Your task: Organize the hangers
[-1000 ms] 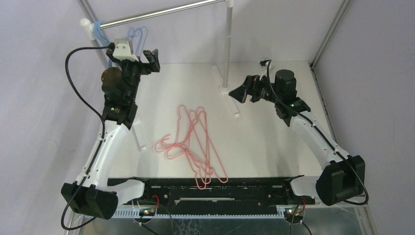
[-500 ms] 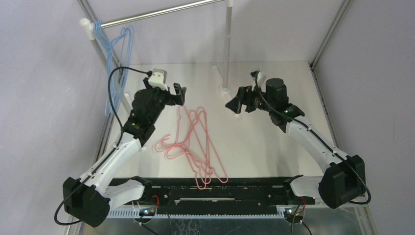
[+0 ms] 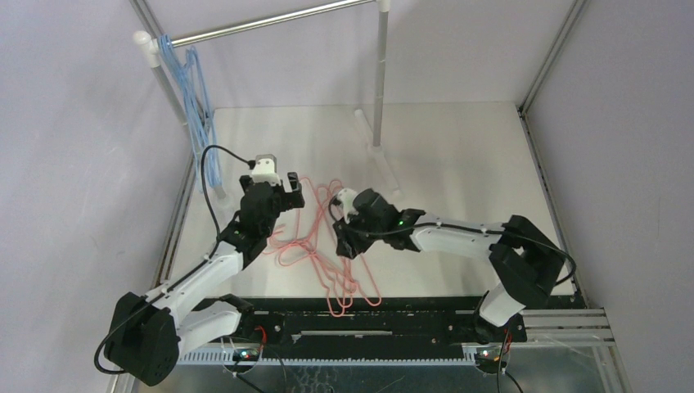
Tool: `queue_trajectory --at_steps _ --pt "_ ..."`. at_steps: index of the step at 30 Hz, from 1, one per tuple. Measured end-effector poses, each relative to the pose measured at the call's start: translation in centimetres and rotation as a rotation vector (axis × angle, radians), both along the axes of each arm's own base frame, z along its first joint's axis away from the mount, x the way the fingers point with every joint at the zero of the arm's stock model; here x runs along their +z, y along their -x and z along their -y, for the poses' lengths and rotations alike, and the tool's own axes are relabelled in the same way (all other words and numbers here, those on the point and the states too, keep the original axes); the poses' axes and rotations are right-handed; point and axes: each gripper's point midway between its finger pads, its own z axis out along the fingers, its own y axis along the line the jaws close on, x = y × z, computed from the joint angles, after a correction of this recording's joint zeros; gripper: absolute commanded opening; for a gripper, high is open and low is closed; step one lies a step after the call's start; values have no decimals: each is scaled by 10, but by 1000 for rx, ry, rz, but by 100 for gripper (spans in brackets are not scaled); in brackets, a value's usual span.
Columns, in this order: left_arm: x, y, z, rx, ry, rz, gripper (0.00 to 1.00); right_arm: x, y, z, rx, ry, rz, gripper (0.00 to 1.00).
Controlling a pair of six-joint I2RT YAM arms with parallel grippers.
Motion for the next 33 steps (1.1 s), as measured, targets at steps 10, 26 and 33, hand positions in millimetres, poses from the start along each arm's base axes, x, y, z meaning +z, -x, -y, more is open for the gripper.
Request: queue_trajectory --at_steps 10,26,33 --pt "-23 13 -18 83 8 -21 99 -42 32 -11 72 116 -27 46" --pt "-38 17 -37 149 18 -29 100 -62 26 -27 64 139 -48 45" --pt "-41 20 -47 178 30 -24 100 -63 28 -35 53 138 -32 48"
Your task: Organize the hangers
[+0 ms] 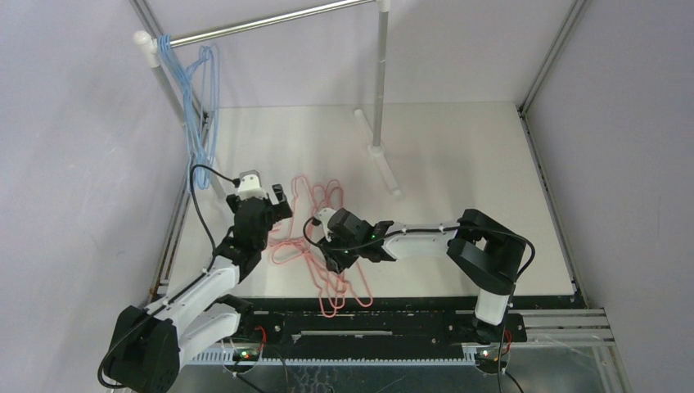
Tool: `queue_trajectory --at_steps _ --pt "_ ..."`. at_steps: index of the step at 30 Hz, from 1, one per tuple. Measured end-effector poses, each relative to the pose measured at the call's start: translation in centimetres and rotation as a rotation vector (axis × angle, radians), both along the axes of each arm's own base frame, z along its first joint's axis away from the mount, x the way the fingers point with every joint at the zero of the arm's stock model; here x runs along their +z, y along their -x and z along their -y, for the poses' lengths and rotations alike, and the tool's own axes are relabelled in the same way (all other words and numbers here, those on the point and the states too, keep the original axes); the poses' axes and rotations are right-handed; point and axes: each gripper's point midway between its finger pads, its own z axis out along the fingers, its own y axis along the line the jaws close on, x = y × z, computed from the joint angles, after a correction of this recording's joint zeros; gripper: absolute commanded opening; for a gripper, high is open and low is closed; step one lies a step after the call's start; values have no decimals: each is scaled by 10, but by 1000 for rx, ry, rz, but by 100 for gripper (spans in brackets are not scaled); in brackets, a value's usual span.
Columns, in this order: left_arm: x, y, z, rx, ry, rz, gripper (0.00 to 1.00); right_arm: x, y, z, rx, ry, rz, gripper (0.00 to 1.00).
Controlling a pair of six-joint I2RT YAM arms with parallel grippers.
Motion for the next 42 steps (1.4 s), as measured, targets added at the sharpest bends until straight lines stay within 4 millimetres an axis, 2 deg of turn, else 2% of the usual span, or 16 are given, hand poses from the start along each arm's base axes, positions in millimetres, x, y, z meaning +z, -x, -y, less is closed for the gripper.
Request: queue_trajectory --at_steps 6,10,17,21,27,31,34,38,42 --pt "3 -1 -4 14 10 10 100 5 0 6 -32 44 65 56" --pt "1 1 -7 24 14 9 100 19 3 9 -39 54 105 57" --pt "1 1 -7 26 31 8 99 39 -2 -11 -22 8 122 54" --pt "1 0 -8 27 34 8 100 30 -3 -24 -2 8 98 54" --pt "0 0 -10 32 42 7 99 -1 -1 -23 15 58 37 52" --pt "-1 0 -11 35 43 5 99 0 -5 -26 14 37 24 41" --pt "-3 0 -11 32 45 1 100 0 -7 -26 15 31 14 26" --pt "-4 1 -11 28 46 -3 100 0 -10 -24 8 28 5 0" --pt "-4 1 -11 29 47 -3 99 2 -15 -19 -3 34 5 0"
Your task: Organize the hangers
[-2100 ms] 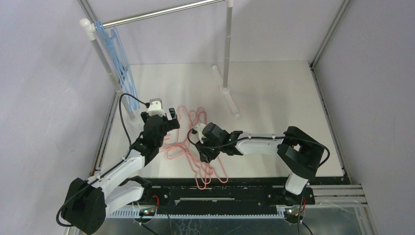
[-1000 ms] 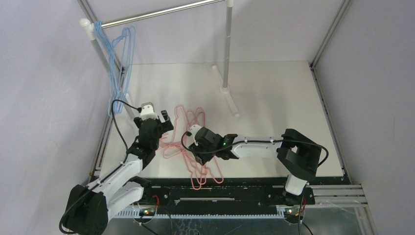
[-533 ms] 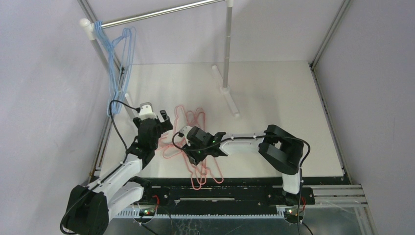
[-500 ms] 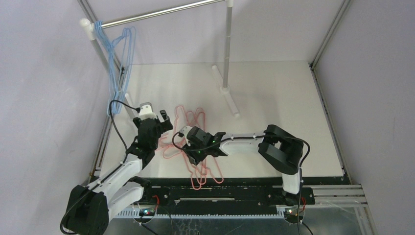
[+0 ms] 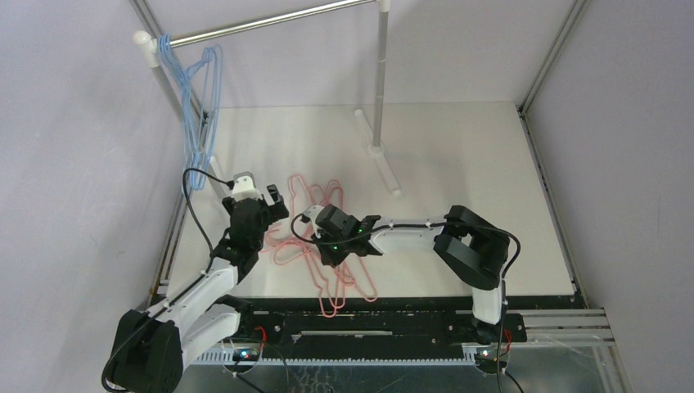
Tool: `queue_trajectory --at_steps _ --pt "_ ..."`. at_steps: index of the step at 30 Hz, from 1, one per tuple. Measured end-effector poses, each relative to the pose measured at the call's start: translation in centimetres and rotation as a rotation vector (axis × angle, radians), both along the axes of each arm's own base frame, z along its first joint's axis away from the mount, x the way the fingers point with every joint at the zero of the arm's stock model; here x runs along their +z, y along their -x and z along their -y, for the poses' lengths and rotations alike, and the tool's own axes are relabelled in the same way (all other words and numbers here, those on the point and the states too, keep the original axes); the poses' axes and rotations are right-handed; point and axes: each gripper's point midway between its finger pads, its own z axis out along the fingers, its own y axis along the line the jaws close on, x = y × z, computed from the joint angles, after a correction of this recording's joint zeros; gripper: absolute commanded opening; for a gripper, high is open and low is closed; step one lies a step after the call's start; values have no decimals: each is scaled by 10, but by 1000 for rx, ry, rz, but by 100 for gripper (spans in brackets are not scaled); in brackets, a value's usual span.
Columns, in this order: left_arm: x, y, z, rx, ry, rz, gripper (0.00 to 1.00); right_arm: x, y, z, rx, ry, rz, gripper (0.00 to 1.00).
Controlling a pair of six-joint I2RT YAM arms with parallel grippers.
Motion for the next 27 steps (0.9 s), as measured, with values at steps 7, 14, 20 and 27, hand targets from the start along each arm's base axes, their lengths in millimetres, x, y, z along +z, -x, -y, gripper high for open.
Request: queue_trajectory --at_steps 7,14,20,27 --pt "-1 0 0 4 7 1 100 35 -16 15 -29 -64 -17 0" --pt "-2 3 -4 24 19 13 99 110 -39 43 -63 -189 49 0" --pt "-2 7 -9 50 25 28 99 134 -58 79 -115 -226 66 0" --pt "-2 8 -10 59 24 29 100 146 -71 96 -143 -261 67 0"
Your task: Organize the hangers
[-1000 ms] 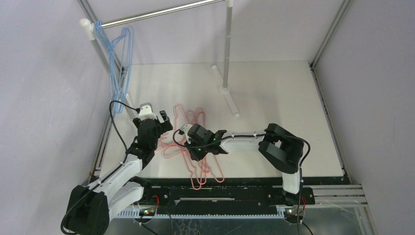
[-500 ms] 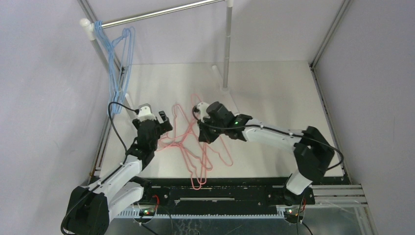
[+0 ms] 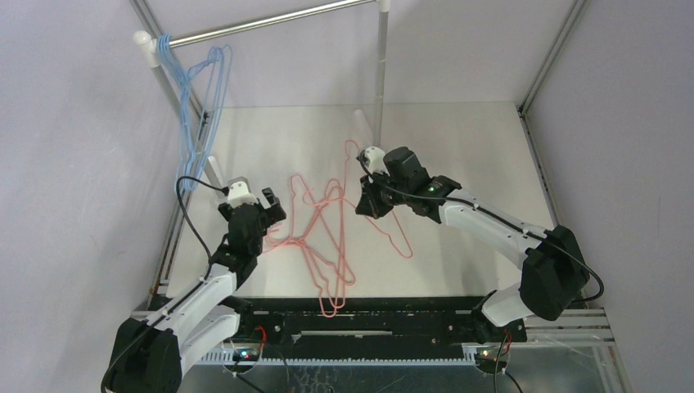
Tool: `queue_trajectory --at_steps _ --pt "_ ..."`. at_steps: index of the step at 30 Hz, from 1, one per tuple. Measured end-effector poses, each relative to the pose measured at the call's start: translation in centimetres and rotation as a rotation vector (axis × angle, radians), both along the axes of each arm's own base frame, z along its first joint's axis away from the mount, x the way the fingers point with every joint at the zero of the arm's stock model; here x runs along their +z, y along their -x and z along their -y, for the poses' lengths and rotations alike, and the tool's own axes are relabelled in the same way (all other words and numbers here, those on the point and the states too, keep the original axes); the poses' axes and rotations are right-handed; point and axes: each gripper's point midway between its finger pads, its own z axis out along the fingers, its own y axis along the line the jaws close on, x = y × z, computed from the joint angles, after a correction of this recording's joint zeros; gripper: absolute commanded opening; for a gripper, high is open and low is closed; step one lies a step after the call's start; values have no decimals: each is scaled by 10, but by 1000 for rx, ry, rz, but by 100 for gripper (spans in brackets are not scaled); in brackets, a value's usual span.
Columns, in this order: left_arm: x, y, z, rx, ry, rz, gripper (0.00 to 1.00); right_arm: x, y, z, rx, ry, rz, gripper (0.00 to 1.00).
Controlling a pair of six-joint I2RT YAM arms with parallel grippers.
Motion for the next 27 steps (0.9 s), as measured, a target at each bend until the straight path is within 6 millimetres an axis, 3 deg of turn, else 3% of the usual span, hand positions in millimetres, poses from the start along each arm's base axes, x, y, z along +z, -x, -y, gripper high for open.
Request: queue_trajectory --at_steps 3,6,8,13,17,21,27 --pt "0 0 0 0 0 1 100 17 -6 -3 8 -67 -9 0" --pt "-1 -1 0 0 -1 -2 99 60 -22 -9 9 -212 1 0" --pt "-1 -1 0 0 -1 -2 99 97 -37 -11 4 -320 34 0" --pt "-2 -1 0 0 -1 -4 100 214 -65 -15 32 -605 186 0" --pt "-3 -1 0 0 -3 -8 100 286 -75 -27 99 -764 286 0" --pt "-2 -1 0 0 -3 -7 99 305 -89 -41 136 -849 276 0" --pt "-2 -1 0 -2 -2 -6 100 290 -128 -62 114 -909 187 0"
